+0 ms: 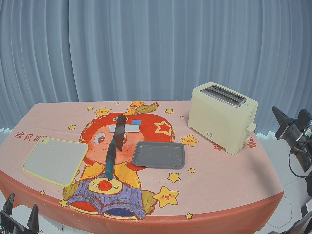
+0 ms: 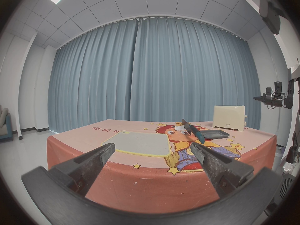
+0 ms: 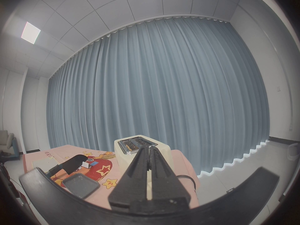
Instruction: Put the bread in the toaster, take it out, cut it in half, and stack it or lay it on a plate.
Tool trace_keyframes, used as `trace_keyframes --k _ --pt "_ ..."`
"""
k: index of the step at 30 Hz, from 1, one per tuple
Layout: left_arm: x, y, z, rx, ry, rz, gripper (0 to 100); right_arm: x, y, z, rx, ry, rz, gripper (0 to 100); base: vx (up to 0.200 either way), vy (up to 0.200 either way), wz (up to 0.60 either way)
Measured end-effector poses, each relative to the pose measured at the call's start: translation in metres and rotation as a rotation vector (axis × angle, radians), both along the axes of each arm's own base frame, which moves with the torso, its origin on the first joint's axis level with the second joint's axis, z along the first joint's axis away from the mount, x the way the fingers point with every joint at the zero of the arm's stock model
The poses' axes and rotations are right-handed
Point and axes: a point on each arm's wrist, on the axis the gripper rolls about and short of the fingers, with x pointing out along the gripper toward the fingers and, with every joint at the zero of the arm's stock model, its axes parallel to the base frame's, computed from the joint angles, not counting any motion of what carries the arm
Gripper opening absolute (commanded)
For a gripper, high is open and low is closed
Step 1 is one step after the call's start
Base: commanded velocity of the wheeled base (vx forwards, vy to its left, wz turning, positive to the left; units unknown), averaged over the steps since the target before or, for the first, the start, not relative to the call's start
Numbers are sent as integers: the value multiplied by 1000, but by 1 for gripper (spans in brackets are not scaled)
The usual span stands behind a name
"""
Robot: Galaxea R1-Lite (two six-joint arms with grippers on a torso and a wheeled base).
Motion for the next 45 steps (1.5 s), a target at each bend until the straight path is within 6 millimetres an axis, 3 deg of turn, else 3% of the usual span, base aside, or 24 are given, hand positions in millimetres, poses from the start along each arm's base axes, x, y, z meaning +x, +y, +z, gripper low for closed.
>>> trace_keyframes --k 7,45 --pt "0 0 0 0 0 0 100 3 6 -12 -26 46 23 0 0 0 0" --pt "0 0 0 0 0 0 100 -11 12 -20 -34 80 65 0 0 0 0"
